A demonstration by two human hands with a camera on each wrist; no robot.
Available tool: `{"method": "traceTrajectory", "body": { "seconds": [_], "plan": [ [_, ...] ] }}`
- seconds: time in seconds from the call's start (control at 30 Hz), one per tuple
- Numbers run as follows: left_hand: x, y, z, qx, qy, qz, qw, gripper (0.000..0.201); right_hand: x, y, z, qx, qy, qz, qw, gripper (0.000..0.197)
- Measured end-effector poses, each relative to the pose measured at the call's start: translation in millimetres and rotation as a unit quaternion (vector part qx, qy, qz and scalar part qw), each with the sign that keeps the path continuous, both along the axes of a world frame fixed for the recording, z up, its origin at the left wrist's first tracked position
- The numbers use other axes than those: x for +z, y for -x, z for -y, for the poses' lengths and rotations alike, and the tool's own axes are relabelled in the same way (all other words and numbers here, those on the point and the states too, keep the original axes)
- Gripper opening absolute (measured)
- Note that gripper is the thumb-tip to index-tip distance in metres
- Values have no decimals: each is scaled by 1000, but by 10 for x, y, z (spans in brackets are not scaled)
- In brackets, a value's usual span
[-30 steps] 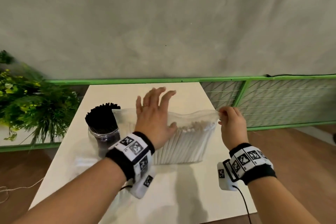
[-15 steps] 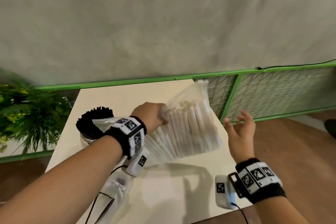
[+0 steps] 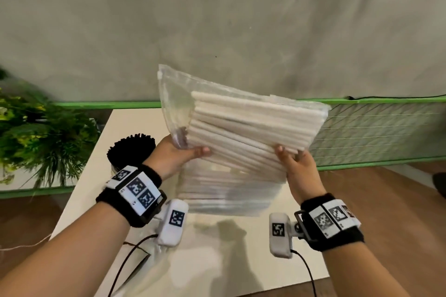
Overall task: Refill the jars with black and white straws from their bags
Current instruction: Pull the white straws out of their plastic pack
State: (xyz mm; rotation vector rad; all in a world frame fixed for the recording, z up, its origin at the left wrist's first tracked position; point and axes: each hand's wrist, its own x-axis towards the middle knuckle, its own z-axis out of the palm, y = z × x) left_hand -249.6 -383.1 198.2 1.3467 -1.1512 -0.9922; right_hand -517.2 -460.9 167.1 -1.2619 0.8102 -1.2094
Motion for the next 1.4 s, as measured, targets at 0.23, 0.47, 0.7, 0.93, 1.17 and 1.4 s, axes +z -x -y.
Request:
{"method": "traceTrajectory", "body": {
  "seconds": [0.23,0.47,0.7,0.93,1.17,1.4],
  "plan": [
    [-119,-27,-34,130,-15,-57,990,52,127,-79,19,-20,66,-24,997,44],
    [-287,-39,-139,139,-15,-71,988,32,5,-112,8,-35,76,-41,996,14],
    [-234,3,-188,133,19,-69,988,24,-4,-172,-31,-25,75,-12,997,38],
    [-218,21,-229,139,37,-107,984,18,19,-176,-62,-33,69,7,997,30],
    [-471,42,-256,161,-3,-150,975,15,-139,-228,-89,-42,65,-74,994,20],
    [-471,-11,-252,150,-53,-156,975,51,-220,-238,-86,-56,37,-87,994,21]
  ]
}}
